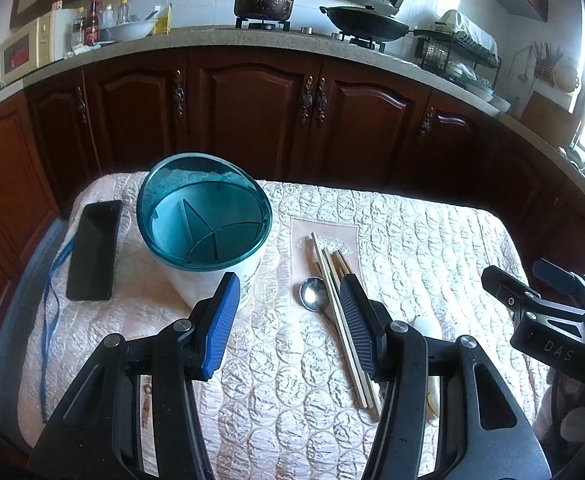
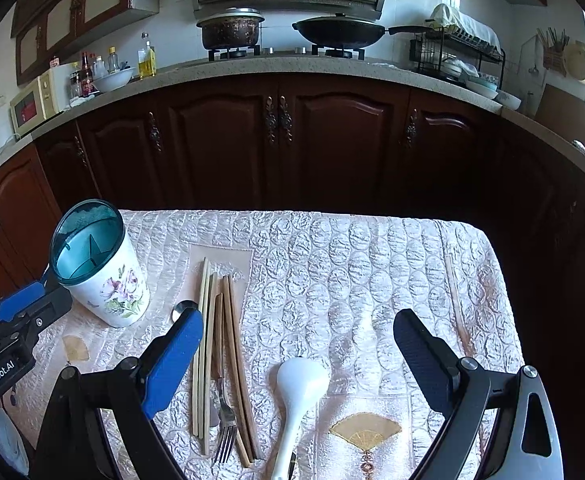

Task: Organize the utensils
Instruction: 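Move the left tool toward the metal spoon while the right tool approaches the chopsticks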

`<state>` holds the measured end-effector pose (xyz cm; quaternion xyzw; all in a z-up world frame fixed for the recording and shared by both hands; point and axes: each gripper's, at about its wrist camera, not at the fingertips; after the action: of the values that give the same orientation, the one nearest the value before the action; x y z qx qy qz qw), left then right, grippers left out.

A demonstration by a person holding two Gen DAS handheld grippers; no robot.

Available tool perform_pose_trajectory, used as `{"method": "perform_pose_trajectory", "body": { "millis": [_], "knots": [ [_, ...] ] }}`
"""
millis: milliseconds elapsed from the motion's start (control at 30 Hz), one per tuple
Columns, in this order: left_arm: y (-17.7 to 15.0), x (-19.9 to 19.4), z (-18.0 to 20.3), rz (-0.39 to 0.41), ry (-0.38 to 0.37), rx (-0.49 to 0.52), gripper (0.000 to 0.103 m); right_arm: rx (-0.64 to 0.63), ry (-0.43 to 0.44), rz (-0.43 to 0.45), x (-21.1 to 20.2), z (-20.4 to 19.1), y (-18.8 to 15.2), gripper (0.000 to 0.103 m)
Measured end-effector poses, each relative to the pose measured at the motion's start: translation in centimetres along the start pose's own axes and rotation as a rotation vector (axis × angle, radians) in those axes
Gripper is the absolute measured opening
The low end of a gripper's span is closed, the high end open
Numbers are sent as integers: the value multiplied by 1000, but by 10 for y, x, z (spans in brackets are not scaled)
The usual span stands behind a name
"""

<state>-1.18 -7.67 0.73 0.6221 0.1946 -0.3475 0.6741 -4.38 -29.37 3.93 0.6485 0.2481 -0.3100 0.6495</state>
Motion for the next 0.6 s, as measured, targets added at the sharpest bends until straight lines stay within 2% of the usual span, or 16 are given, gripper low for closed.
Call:
{"method": "perform_pose_trajectory", "body": {
  "millis": [300, 600],
  "knots": [
    [-1, 10, 0, -31, -15, -7, 52, 4, -4, -12, 6, 4, -3, 95],
    [-5, 35, 5, -102, -32, -2, 52, 5, -3, -48, 23, 10, -6, 95]
  ]
}}
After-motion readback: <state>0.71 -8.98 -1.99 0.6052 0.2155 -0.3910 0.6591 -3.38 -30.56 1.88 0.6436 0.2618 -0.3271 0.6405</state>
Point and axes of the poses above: each gripper's, at about its wrist camera, not at the fingertips, and x roughly the way its jaws point, z to its right, y to its top, and after that the axes turned 3 degrees about -z, right-handed
